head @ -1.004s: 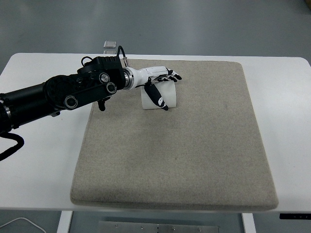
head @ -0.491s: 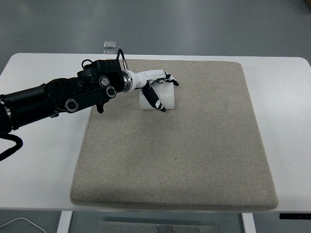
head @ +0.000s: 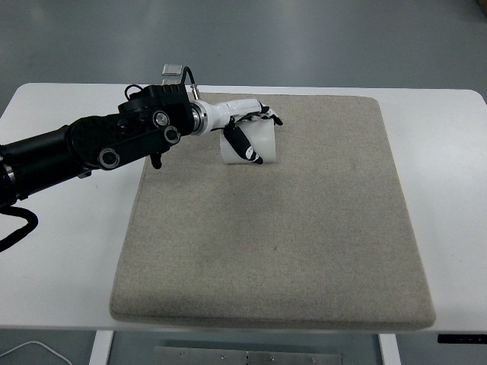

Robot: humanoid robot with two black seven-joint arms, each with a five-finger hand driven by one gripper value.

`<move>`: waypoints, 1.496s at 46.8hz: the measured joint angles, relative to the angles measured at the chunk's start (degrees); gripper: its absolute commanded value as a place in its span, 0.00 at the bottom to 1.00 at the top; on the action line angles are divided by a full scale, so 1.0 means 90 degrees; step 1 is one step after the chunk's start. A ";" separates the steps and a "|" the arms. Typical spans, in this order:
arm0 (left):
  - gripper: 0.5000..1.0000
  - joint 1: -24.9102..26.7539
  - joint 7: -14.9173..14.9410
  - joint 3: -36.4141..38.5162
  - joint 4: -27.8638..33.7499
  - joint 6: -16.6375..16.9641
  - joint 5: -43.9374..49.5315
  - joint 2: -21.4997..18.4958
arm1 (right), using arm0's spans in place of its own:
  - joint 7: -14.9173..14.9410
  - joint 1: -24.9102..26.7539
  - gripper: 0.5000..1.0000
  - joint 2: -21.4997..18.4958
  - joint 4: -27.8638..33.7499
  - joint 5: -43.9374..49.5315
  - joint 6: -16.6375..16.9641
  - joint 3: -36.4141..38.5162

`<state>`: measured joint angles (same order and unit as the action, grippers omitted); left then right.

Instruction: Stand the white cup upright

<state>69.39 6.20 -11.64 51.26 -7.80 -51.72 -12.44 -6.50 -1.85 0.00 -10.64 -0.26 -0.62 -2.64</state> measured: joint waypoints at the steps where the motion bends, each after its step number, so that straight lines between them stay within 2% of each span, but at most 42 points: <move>1: 0.17 -0.0011 -0.0014 -0.0110 -0.0018 -0.0017 0.0082 -0.0002 | 0.0000 0.0000 0.86 0.0000 0.0000 0.0000 0.0000 0.0000; 3: 0.17 -0.0026 -0.0060 -0.0286 -0.0056 -0.0066 0.0248 -0.0007 | 0.0000 0.0000 0.86 0.0000 0.0000 0.0000 0.0000 0.0000; 18: 0.17 -0.0339 -0.1043 -0.0629 -0.0322 -0.0139 0.1783 -0.0024 | 0.0000 0.0000 0.86 0.0000 0.0001 0.0000 0.0000 0.0000; 27: 0.17 -0.0815 -0.1578 -0.1089 -0.0337 -0.0139 0.2499 -0.0009 | 0.0000 0.0000 0.86 0.0000 0.0001 0.0000 0.0000 0.0000; 34: 0.17 -0.1301 -0.1784 -0.1768 -0.0336 -0.0212 0.2591 0.0041 | 0.0000 0.0000 0.86 0.0000 0.0000 0.0000 0.0000 0.0000; 39: 0.17 -0.1572 -0.2038 -0.2289 -0.0359 -0.0528 0.2594 0.0054 | 0.0000 0.0000 0.86 0.0000 0.0000 0.0000 0.0000 0.0000; 45: 0.17 -0.1781 -0.2420 -0.2525 -0.0628 -0.0915 0.2599 0.0125 | 0.0000 0.0000 0.86 0.0000 0.0000 0.0000 0.0000 0.0000; 50: 0.17 -0.1845 -0.2872 -0.2591 -0.1014 -0.1258 0.2656 0.0192 | 0.0000 0.0000 0.86 0.0000 0.0000 0.0000 0.0000 0.0000; 58: 0.16 -0.1879 -0.3282 -0.2588 -0.1506 -0.1737 0.3047 0.0248 | 0.0000 0.0000 0.86 0.0000 0.0001 0.0000 0.0000 0.0000; 64: 0.16 -0.1880 -0.3833 -0.2566 -0.1843 -0.2153 0.3157 0.0259 | 0.0000 0.0000 0.86 0.0000 0.0001 0.0000 0.0000 0.0000; 70: 0.16 -0.1885 -0.4281 -0.2479 -0.2095 -0.2376 0.3101 0.0259 | 0.0000 0.0000 0.86 0.0000 0.0000 0.0000 0.0000 0.0000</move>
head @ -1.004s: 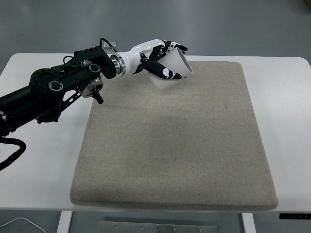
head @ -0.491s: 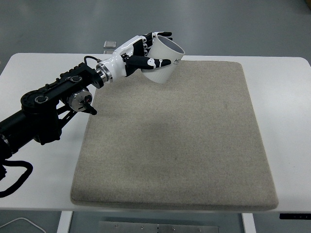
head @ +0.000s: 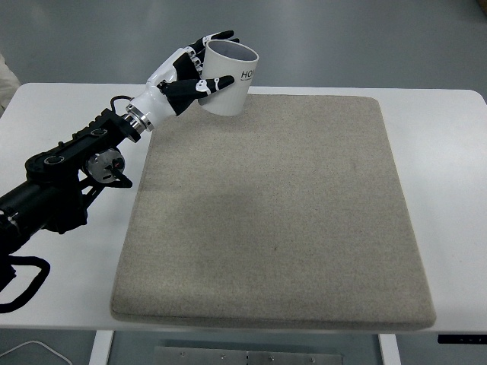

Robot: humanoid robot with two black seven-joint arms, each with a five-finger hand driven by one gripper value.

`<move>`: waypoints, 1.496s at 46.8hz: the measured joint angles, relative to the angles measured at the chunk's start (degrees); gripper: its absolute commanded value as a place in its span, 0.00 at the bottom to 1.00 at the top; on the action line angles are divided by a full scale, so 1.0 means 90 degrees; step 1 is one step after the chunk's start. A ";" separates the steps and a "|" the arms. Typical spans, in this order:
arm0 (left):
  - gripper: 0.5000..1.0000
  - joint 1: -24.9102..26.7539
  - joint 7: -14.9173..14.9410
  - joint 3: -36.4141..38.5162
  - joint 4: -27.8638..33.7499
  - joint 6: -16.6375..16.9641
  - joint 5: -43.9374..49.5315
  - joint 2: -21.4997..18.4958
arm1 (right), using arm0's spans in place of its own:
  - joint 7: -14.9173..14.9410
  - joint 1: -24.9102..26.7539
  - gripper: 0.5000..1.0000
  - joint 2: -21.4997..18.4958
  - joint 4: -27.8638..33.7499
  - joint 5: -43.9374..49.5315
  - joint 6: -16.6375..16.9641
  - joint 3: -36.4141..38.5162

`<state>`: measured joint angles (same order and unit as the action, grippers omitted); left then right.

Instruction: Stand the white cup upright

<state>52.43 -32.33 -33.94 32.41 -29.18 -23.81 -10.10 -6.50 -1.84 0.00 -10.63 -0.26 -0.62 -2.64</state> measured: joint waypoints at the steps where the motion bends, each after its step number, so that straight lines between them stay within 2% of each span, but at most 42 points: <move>1: 0.16 -0.0004 -0.0068 0.0028 -0.0029 -0.0011 -0.0020 0.0000 | 0.0000 0.0000 0.86 0.0000 0.0000 0.0000 0.0000 0.0000; 4: 0.17 -0.0046 -0.0261 0.0094 -0.0082 -0.0027 -0.0043 0.0000 | 0.0000 0.0000 0.86 0.0000 0.0000 0.0000 0.0000 0.0000; 8: 0.17 -0.0135 -0.0297 0.0131 -0.0095 -0.0041 -0.0049 0.0000 | 0.0000 0.0000 0.86 0.0000 0.0000 0.0000 0.0000 0.0000; 24: 0.17 -0.0274 -0.0299 0.0624 -0.0208 -0.0045 -0.0844 0.0053 | -0.0001 0.0000 0.86 0.0000 0.0000 0.0000 0.0000 0.0000; 37: 0.17 -0.0278 -0.0299 0.0661 -0.0522 -0.0032 -0.0899 0.0065 | 0.0000 -0.0001 0.86 0.0000 0.0002 0.0000 0.0000 0.0000; 49: 0.18 -0.0274 -0.0297 0.0769 -0.0544 0.0007 -0.1131 0.0088 | -0.0001 0.0000 0.86 0.0000 0.0000 0.0000 0.0000 0.0004; 57: 0.20 -0.0260 -0.0296 0.0767 -0.0561 0.0193 -0.1240 0.0091 | 0.0000 0.0000 0.86 0.0000 0.0001 0.0000 0.0000 0.0000; 70: 0.24 -0.0270 -0.0297 0.0788 -0.0578 0.0700 -0.1260 0.0211 | -0.0001 0.0000 0.86 0.0000 0.0001 0.0000 0.0000 0.0000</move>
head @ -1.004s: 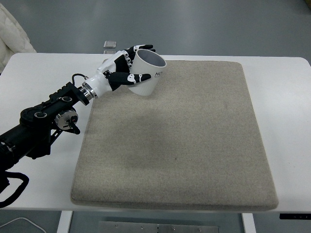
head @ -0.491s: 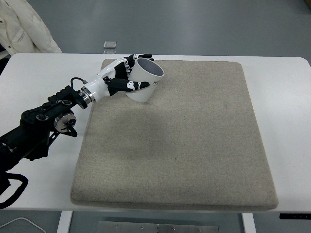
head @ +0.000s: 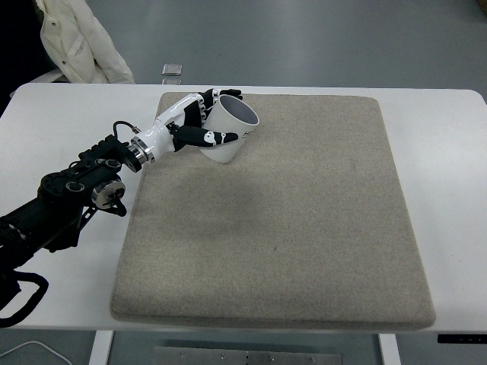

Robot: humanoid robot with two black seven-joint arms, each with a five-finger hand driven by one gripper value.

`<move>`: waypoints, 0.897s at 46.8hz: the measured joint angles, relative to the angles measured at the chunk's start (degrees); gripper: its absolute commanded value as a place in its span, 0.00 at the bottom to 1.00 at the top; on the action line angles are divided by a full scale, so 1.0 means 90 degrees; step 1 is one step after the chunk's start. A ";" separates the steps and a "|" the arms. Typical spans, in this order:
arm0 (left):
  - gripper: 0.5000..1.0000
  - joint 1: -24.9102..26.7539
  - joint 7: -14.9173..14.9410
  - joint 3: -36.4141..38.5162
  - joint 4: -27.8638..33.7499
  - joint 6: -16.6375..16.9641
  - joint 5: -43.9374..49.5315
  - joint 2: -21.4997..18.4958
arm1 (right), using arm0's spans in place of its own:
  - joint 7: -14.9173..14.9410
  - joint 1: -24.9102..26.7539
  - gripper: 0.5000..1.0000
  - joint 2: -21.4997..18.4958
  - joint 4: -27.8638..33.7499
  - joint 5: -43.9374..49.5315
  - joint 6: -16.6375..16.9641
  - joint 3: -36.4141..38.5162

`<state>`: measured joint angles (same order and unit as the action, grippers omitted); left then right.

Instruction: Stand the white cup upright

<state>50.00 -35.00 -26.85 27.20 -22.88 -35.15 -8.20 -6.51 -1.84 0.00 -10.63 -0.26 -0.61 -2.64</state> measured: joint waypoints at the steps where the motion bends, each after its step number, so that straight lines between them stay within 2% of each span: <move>1: 0.24 -0.0004 0.0000 0.0008 -0.0013 0.0023 0.0000 0.0011 | 0.0001 0.0000 0.86 0.0000 0.0000 0.0000 0.0000 0.0000; 11: 0.32 -0.0028 0.0000 0.0060 -0.0292 0.0167 0.0002 0.0278 | 0.0000 0.0000 0.86 0.0000 0.0000 0.0000 0.0000 0.0000; 16: 0.41 -0.0028 0.0000 0.0063 -0.0446 0.0173 0.0008 0.0429 | 0.0001 0.0000 0.86 0.0000 0.0000 0.0000 0.0000 0.0000; 20: 0.52 -0.0028 0.0000 0.0061 -0.0455 0.0177 0.0037 0.0450 | 0.0001 -0.0001 0.86 0.0000 0.0000 0.0000 0.0000 0.0000; 23: 0.70 -0.0028 0.0000 0.0044 -0.0455 0.0175 0.0069 0.0452 | 0.0000 0.0000 0.86 0.0000 -0.0001 0.0000 0.0000 0.0000; 25: 0.73 -0.0028 0.0000 0.0032 -0.0455 0.0168 0.0088 0.0452 | 0.0001 -0.0001 0.86 0.0000 -0.0001 0.0000 0.0000 0.0000; 29: 0.87 -0.0043 0.0000 0.0004 -0.0450 0.0162 0.0098 0.0448 | 0.0001 -0.0001 0.86 0.0000 0.0000 0.0000 0.0000 0.0000; 32: 0.93 -0.0046 0.0000 -0.0019 -0.0451 0.0161 0.0107 0.0450 | 0.0000 0.0000 0.86 0.0000 0.0000 0.0000 0.0000 0.0000; 36: 0.99 -0.0046 0.0000 -0.0027 -0.0452 0.0184 0.0107 0.0460 | 0.0001 0.0000 0.86 0.0000 0.0000 0.0000 0.0000 0.0000; 42: 0.99 -0.0046 0.0000 -0.0054 -0.0454 0.0191 0.0115 0.0462 | 0.0000 0.0000 0.86 0.0000 0.0000 0.0000 0.0000 0.0000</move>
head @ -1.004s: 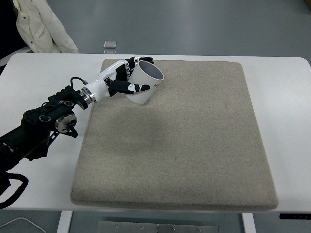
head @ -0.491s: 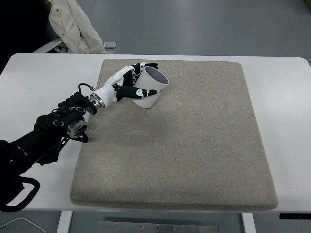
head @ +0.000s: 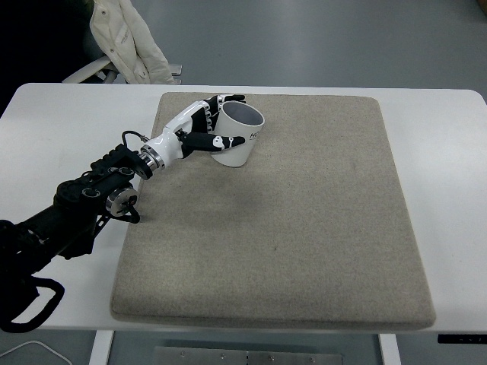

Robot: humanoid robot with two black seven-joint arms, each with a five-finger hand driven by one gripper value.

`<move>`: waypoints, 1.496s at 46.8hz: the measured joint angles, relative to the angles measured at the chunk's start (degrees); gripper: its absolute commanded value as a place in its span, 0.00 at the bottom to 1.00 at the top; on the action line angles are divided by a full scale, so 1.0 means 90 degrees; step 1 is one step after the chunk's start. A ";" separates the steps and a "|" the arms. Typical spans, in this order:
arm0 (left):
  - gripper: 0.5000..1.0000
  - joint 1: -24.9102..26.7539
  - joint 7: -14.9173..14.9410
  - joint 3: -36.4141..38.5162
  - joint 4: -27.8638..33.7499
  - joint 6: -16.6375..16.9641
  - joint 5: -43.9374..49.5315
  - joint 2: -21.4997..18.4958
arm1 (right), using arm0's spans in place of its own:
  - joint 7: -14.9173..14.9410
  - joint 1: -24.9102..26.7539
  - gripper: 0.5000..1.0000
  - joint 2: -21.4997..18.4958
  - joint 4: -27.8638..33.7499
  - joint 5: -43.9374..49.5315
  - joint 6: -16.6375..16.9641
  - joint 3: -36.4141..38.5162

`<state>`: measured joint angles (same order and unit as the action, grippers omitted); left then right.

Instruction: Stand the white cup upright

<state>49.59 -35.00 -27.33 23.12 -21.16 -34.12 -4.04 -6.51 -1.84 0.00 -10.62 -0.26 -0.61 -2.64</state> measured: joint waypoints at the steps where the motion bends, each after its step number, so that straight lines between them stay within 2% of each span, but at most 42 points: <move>1: 0.99 0.0000 0.0000 0.0000 0.0000 0.0000 0.0000 0.0000 | 0.0000 0.0000 0.86 0.0000 0.0000 0.0000 0.0000 0.0000; 21: 0.99 -0.0028 0.0000 -0.0054 0.0040 -0.0128 0.0332 -0.0090 | 0.0000 0.0000 0.86 0.0000 -0.0002 0.0000 0.0000 0.0000; 42: 0.99 0.0073 0.0000 -0.0602 0.0109 -0.0727 0.0377 -0.0353 | 0.0000 -0.0010 0.86 0.0000 0.0001 0.0011 0.0001 -0.0002; 50: 0.99 0.0345 0.0000 -0.0739 0.0138 -0.0830 0.0644 -0.0417 | 0.0000 -0.0010 0.86 0.0000 -0.0001 0.0011 0.0000 0.0000; 58: 0.98 0.0910 -0.0002 -0.0649 -0.0323 -0.0630 0.1439 -0.0330 | 0.0001 -0.0011 0.86 0.0000 0.0000 0.0010 0.0000 0.0001; 64: 0.96 0.1037 -0.0002 -0.0697 -0.0559 -0.0458 0.1792 -0.0135 | -0.0001 -0.0008 0.86 0.0000 0.0000 0.0003 0.0000 -0.0008; 70: 0.96 0.1052 -0.0002 -0.0713 -0.0560 0.0096 0.2564 -0.0035 | 0.0006 -0.0009 0.86 0.0000 -0.0001 0.0000 0.0008 0.0005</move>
<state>59.06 -35.01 -33.75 18.08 -20.30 -11.05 -4.36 -6.45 -1.92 0.00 -10.63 -0.27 -0.54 -2.59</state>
